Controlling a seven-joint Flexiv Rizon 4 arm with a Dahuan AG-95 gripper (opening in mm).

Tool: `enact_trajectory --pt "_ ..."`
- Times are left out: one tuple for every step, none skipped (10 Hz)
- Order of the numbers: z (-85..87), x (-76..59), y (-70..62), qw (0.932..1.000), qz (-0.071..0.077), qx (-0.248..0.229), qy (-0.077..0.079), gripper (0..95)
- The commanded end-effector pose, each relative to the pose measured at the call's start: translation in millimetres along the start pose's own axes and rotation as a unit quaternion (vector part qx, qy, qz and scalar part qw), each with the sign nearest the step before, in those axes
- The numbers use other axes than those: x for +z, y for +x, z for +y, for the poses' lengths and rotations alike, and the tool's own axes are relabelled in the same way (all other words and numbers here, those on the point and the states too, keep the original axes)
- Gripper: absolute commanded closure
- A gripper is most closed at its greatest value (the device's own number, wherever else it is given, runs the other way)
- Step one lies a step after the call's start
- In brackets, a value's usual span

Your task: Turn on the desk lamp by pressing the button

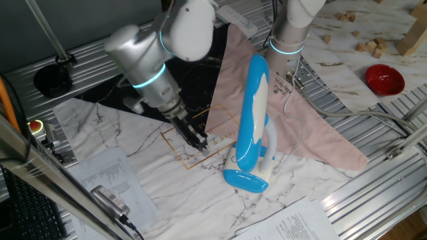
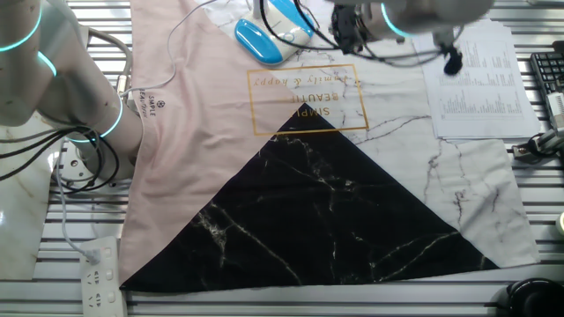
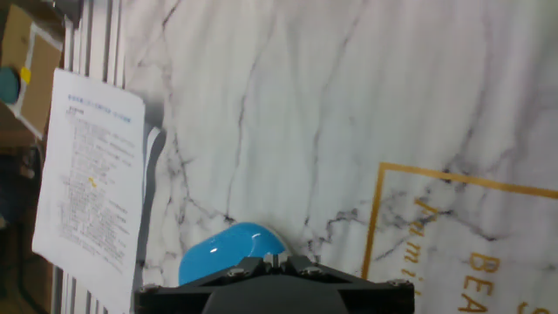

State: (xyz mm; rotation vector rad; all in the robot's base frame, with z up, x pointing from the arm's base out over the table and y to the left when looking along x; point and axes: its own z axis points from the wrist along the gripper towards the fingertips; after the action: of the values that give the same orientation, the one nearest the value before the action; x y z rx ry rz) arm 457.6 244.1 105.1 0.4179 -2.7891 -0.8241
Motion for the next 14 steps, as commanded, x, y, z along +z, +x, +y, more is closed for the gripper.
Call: enact_trajectory --pt "18.3 11.4 1.6 0.9966 0.004 0.081 0.01 95.0" --pt "26.0 17.8 8.0 0.9962 0.009 0.084 0.019 95.0" --pt "28.3 23.1 13.4 0.996 0.013 0.081 0.035 95.0" --pt "29.2 26.0 16.9 0.9952 0.02 0.081 0.052 95.0" --pt "30.7 30.1 21.9 0.9941 0.023 0.082 0.067 95.0" --pt "31.6 34.5 26.9 0.9949 0.022 0.083 0.052 95.0" --pt "30.7 36.7 29.3 0.9961 0.019 0.083 0.023 95.0" --pt "27.8 39.5 32.6 0.9967 0.017 0.079 0.011 95.0" --pt "24.8 40.9 35.5 0.997 0.017 0.076 0.008 95.0" --pt "20.6 41.1 40.2 0.9976 0.016 0.068 -0.006 95.0" --pt "18.3 40.7 43.3 0.9982 0.016 0.056 -0.012 95.0" --pt "18.0 40.6 43.8 0.9984 0.016 0.053 -0.014 95.0" --pt "17.4 38.3 47.6 0.9973 0.004 0.034 -0.066 95.0" --pt "17.4 37.7 48.1 0.9968 0.001 0.031 -0.074 95.0"
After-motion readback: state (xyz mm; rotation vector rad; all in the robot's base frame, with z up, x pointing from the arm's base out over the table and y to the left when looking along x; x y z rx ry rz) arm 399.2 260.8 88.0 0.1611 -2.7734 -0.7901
